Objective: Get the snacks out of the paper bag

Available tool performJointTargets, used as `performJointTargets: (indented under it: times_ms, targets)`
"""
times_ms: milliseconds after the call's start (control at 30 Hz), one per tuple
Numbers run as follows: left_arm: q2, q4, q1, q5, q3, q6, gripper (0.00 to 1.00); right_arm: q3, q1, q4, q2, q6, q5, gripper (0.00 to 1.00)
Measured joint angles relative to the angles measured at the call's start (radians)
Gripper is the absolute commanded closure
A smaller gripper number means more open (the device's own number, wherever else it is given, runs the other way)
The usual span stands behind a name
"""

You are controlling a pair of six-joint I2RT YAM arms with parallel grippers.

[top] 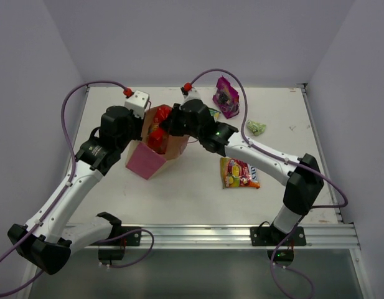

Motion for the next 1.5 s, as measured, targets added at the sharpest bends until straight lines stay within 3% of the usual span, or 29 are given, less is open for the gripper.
performJointTargets:
  times_ms: [333,467,700,933,1200,1433,1500]
  targets:
    - [0.010,0.001,0.000,-0.058,0.000,0.000,1.00,0.109,-0.018,-0.014,-0.147,-0.158,-0.058,1.00]
    - [0.011,0.002,0.000,-0.075,0.000,0.000,1.00,0.160,-0.079,-0.053,-0.232,-0.196,-0.090,1.00]
    - [0.011,0.003,0.000,-0.082,0.000,0.000,1.00,0.185,-0.315,-0.113,-0.397,-0.238,-0.072,1.00]
    - [0.013,0.004,0.000,-0.082,0.000,0.000,1.00,-0.067,-0.643,-0.109,-0.588,-0.198,-0.015,1.00]
    - [0.013,0.006,0.000,-0.077,0.000,0.001,1.00,-0.370,-0.988,-0.135,-0.449,-0.063,-0.019,1.00]
    - [0.013,0.010,0.000,-0.071,0.000,0.001,1.00,-0.485,-1.117,-0.159,-0.298,0.006,-0.016,1.00]
    - [0.013,0.010,0.000,-0.070,0.000,0.001,1.00,-0.486,-1.126,-0.132,-0.289,0.023,-0.020,0.74]
